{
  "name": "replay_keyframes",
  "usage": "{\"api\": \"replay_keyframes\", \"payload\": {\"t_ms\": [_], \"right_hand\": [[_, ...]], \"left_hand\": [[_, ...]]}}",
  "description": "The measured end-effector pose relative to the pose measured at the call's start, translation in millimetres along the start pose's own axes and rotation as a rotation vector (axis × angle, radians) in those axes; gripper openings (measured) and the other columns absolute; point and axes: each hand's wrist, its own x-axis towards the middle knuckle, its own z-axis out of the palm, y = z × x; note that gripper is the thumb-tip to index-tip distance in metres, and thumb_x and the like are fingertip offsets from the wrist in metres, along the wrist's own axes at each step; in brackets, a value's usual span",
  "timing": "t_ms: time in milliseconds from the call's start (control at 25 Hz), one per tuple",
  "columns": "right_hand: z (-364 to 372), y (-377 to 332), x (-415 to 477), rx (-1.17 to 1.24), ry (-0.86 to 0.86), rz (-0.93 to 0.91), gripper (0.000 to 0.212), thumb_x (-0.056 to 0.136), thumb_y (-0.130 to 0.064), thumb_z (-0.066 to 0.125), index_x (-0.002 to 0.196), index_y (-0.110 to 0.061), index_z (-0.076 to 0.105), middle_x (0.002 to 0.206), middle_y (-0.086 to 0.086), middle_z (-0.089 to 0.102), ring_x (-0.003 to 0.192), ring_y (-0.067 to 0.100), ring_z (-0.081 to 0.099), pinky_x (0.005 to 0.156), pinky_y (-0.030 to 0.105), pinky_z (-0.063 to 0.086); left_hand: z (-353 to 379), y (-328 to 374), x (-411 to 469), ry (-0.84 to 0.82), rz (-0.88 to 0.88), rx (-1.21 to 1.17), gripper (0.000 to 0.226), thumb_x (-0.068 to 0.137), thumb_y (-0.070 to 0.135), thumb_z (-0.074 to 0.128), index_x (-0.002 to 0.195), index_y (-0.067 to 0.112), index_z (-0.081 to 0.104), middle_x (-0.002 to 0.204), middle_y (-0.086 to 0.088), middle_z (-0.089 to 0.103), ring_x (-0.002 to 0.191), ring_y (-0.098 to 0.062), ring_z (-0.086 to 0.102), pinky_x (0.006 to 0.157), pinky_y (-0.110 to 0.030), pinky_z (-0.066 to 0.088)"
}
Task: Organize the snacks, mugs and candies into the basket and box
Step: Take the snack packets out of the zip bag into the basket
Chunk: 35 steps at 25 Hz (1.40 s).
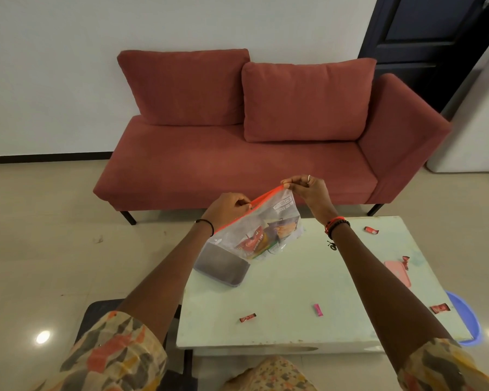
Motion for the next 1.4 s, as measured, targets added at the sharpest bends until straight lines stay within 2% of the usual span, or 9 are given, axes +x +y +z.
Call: {"api": "replay_keyframes", "payload": {"t_ms": [240, 360, 480, 600, 720, 880, 1120, 1320, 1400], "right_hand": [[5, 22, 7, -0.056, 0.131, 0.093, 0.020, 0.082, -0.007, 0.071, 0.101, 0.000, 0.070, 0.100, 0.012, 0.072, 0.090, 0.015, 0.064, 0.092, 0.030, 0.053], [19, 25, 5, -0.268, 0.188, 0.055, 0.020, 0.083, -0.015, 0.070, 0.102, -0.006, 0.070, 0.095, -0.007, 0.067, 0.086, 0.006, 0.061, 0.078, 0.005, 0.044], [45, 30, -12, -0.541, -0.024, -0.164, 0.013, 0.085, -0.017, 0.061, 0.084, -0.009, 0.072, 0.081, 0.005, 0.068, 0.074, 0.010, 0.055, 0.067, 0.018, 0.045], [62, 49, -29, -1.009, -0.387, -0.493, 0.040, 0.086, 0.002, 0.059, 0.121, -0.016, 0.065, 0.130, 0.011, 0.059, 0.122, 0.025, 0.051, 0.104, 0.038, 0.042], [61, 54, -36, -1.194, -0.367, -0.655, 0.026, 0.076, -0.004, 0.075, 0.100, -0.014, 0.074, 0.125, 0.010, 0.063, 0.123, 0.031, 0.054, 0.105, 0.042, 0.044], [45, 56, -37, -1.264, -0.414, -0.666, 0.020, 0.080, -0.001, 0.068, 0.096, -0.012, 0.074, 0.101, 0.007, 0.068, 0.103, 0.028, 0.061, 0.097, 0.036, 0.047], [27, 73, -40, -1.376, -0.533, -0.609, 0.032, 0.087, 0.003, 0.053, 0.113, -0.008, 0.068, 0.106, 0.008, 0.067, 0.106, 0.027, 0.056, 0.106, 0.036, 0.038], [59, 58, -39, -1.257, -0.509, -0.625, 0.023, 0.072, 0.007, 0.062, 0.088, -0.003, 0.075, 0.081, 0.014, 0.071, 0.078, 0.033, 0.066, 0.072, 0.038, 0.052], [85, 50, -33, -1.238, -0.546, -0.625, 0.025, 0.076, 0.008, 0.062, 0.096, -0.003, 0.073, 0.091, 0.014, 0.072, 0.085, 0.032, 0.068, 0.071, 0.039, 0.055]], "left_hand": [[15, 10, 4, 0.084, -0.048, -0.069, 0.015, 0.085, 0.020, 0.061, 0.092, 0.012, 0.072, 0.086, -0.004, 0.073, 0.073, -0.010, 0.062, 0.072, -0.027, 0.051], [20, 8, 2, 0.130, -0.088, -0.081, 0.015, 0.085, 0.017, 0.060, 0.088, 0.009, 0.072, 0.082, -0.006, 0.072, 0.071, -0.013, 0.062, 0.070, -0.029, 0.052], [23, 2, 0, 0.190, -0.138, -0.085, 0.016, 0.085, 0.015, 0.060, 0.084, 0.004, 0.071, 0.072, -0.007, 0.068, 0.064, -0.016, 0.058, 0.062, -0.029, 0.048], [24, -4, -5, 0.207, -0.142, -0.085, 0.015, 0.084, 0.012, 0.062, 0.086, 0.002, 0.072, 0.072, -0.005, 0.066, 0.063, -0.013, 0.056, 0.056, -0.016, 0.044], [21, -11, -13, 0.223, -0.150, -0.085, 0.016, 0.085, 0.012, 0.062, 0.086, 0.000, 0.071, 0.074, -0.011, 0.069, 0.065, -0.016, 0.058, 0.062, -0.025, 0.051], [16, -26, -25, 0.334, -0.270, -0.137, 0.015, 0.085, 0.008, 0.057, 0.081, -0.002, 0.069, 0.071, -0.012, 0.065, 0.057, -0.012, 0.055, 0.058, -0.034, 0.055], [27, -25, -27, 0.402, -0.293, -0.064, 0.018, 0.084, 0.010, 0.056, 0.076, -0.002, 0.067, 0.074, -0.022, 0.067, 0.065, -0.025, 0.055, 0.064, -0.041, 0.048], [42, -20, -35, 0.453, -0.244, -0.092, 0.017, 0.087, 0.012, 0.057, 0.084, -0.001, 0.068, 0.082, -0.017, 0.065, 0.073, -0.024, 0.058, 0.066, -0.036, 0.048], [45, -24, -41, 0.464, -0.223, -0.106, 0.015, 0.088, 0.014, 0.058, 0.089, 0.002, 0.068, 0.086, -0.015, 0.067, 0.075, -0.021, 0.059, 0.066, -0.025, 0.049]]}}
